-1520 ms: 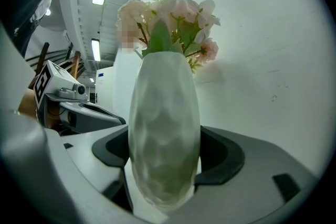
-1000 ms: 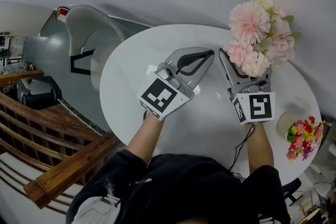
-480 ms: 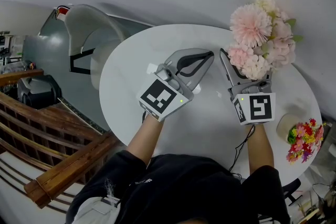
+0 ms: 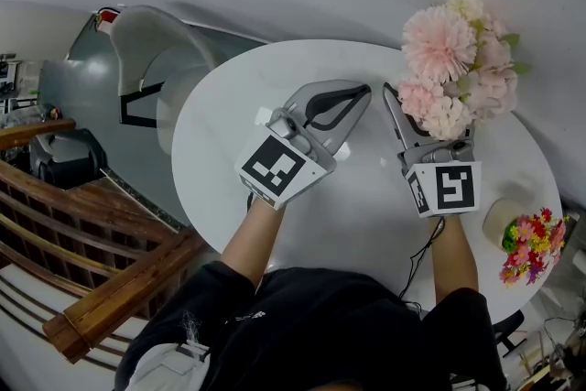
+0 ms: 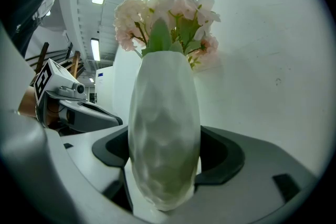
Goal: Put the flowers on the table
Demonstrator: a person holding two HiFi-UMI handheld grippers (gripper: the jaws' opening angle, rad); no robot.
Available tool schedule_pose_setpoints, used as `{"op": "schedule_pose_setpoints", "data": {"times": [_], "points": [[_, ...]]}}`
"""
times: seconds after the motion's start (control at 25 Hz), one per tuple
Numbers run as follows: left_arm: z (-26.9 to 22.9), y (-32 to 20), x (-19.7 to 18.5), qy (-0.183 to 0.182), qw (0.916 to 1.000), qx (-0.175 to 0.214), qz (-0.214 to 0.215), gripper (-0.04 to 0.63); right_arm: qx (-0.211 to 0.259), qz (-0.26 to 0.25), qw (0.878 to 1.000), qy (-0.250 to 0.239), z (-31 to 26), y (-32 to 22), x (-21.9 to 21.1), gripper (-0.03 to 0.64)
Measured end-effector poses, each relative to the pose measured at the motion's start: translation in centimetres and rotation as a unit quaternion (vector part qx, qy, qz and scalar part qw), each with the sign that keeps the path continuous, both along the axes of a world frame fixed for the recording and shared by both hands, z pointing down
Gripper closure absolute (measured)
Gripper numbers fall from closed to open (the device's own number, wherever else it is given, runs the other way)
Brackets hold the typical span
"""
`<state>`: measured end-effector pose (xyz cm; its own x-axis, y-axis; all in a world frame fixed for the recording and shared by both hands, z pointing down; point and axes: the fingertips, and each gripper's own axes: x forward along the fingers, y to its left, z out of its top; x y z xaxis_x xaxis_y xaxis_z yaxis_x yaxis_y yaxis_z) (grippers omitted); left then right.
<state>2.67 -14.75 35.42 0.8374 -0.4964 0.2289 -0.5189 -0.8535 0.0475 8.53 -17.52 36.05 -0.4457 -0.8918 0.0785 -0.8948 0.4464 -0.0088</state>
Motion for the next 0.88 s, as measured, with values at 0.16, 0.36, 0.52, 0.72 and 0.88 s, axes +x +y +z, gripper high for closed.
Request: {"op": "schedule_pose_setpoints", "data": {"times": [0.16, 0.36, 0.52, 0.72, 0.88], "points": [[0.12, 0.0, 0.12, 0.001, 1.0, -0.001, 0.0, 0.598, 0.002, -0.001, 1.0, 0.001, 0.04, 0.04, 0.07, 0.245], [0.21, 0.02, 0.26, 0.001, 1.0, -0.001, 0.001, 0.598, 0.003, -0.001, 1.0, 0.002, 0.2, 0.02, 0.1, 0.245], [0.19, 0.11, 0.48, 0.001, 1.0, -0.002, 0.002, 0.598, 0.003, 0.002, 1.0, 0.005, 0.2, 0.02, 0.23, 0.245], [0.36, 0.07, 0.53, -0.002, 1.0, -0.002, 0.002, 0.598, 0.003, 0.004, 1.0, 0.01, 0.34, -0.03, 0.3, 0.245], [0.27, 0.07, 0.53, -0.002, 1.0, -0.002, 0.0, 0.598, 0.002, 0.007, 1.0, 0.011, 0.35, -0.02, 0.38, 0.244]]}}
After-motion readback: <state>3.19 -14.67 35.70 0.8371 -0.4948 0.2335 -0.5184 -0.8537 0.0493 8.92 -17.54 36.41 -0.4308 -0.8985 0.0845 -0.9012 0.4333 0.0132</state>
